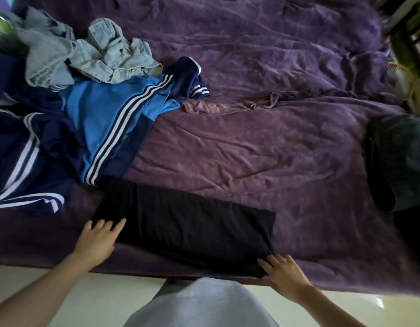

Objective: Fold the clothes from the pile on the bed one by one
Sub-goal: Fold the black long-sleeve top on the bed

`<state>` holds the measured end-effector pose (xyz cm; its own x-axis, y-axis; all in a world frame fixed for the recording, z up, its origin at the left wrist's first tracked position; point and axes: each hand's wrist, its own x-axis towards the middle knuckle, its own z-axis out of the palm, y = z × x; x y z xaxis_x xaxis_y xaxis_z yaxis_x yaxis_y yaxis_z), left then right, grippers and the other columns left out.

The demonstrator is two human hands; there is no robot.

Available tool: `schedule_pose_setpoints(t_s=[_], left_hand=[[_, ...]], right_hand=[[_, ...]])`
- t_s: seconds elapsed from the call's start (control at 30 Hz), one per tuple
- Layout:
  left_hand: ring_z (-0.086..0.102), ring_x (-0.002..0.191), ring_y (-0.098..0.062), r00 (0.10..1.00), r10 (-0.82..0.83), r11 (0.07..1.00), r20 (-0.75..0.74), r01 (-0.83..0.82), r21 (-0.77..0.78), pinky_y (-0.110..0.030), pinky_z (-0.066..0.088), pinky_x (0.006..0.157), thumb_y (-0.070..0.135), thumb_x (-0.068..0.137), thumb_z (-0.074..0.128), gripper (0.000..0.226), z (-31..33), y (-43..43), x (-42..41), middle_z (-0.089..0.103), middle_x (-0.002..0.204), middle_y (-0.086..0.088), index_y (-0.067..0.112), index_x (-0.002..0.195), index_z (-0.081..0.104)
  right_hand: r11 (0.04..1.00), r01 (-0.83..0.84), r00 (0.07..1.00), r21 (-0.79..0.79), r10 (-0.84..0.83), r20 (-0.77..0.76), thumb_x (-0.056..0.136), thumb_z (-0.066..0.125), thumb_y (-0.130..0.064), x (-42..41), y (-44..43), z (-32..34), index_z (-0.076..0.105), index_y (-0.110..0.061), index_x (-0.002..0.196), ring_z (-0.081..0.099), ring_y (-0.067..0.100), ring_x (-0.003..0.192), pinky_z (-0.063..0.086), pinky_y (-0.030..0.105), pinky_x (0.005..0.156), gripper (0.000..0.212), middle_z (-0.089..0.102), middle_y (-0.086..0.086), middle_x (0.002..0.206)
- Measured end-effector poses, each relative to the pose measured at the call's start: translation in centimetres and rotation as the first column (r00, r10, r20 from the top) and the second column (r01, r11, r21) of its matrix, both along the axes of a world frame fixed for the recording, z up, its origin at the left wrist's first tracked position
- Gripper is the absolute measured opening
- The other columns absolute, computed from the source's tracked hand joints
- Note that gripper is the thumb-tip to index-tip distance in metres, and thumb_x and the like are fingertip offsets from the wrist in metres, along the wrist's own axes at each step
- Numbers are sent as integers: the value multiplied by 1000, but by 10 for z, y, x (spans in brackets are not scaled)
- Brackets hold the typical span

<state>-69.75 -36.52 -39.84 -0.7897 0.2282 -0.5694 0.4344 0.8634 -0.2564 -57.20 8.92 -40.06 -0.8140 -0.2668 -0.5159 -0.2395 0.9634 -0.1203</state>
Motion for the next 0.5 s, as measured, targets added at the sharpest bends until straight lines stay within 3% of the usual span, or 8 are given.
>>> schedule_pose_setpoints(t_s=[0.07,0.13,0.2,0.23,0.3,0.37,0.43,0.5], left_hand=[[29,136,-21,991,135,991,20,-135,-15,-38,25,105,35,93,44,66,-3,16,14,31,149,-2,25,150,13],[45,127,-32,979,204,973,-18,-201,112,-49,39,96,28,78,70,65,2,37,21,44,140,-17,18,138,46],[65,95,-41,989,128,951,-74,-101,290,-52,54,68,15,40,93,68,3,57,24,65,110,-26,7,105,72],[67,88,-42,993,108,942,-50,-86,325,-51,54,62,15,33,95,70,5,68,27,67,105,-26,6,99,74],[57,113,-41,991,117,934,67,-132,331,-52,50,82,29,57,87,72,3,88,33,54,130,-24,15,123,63],[19,143,-31,975,173,939,143,-207,276,-46,26,109,43,91,51,65,-16,100,45,12,157,-11,33,148,22],[-1,146,-28,949,194,947,249,-247,204,-44,14,114,47,97,31,60,-24,107,50,-9,159,-5,39,149,1],[-4,145,-30,940,197,950,279,-253,184,-46,11,115,48,98,28,59,-27,114,51,-13,158,-6,40,148,-1]], right_hand=[[984,175,985,17,-175,9,38,88,-54,7,-5,4,75,-24,90,64,12,67,48,15,56,61,66,-3,77],[893,449,893,14,-449,10,76,71,-50,3,-6,4,58,-20,124,58,21,104,48,26,82,58,59,3,115],[543,837,545,-70,-812,211,91,55,-42,-7,-11,0,30,-13,144,42,31,126,38,37,101,66,40,13,140],[340,936,351,-94,-877,328,91,57,-39,-12,-13,-4,23,-9,147,40,34,128,38,41,104,72,36,17,143],[106,988,143,-109,-886,440,86,65,-32,-26,-21,-11,23,-2,144,45,37,125,39,45,103,78,40,22,140],[-9,995,35,-99,-899,437,81,72,-26,-37,-29,-18,35,5,134,52,38,117,43,43,98,71,51,24,129],[-127,986,-69,-110,-903,425,77,76,-11,-46,-32,-20,49,12,118,59,38,103,47,42,90,54,60,26,112],[-200,964,-112,-174,-902,416,74,73,2,-54,-26,-13,58,17,104,61,31,83,50,40,76,37,63,22,90]])
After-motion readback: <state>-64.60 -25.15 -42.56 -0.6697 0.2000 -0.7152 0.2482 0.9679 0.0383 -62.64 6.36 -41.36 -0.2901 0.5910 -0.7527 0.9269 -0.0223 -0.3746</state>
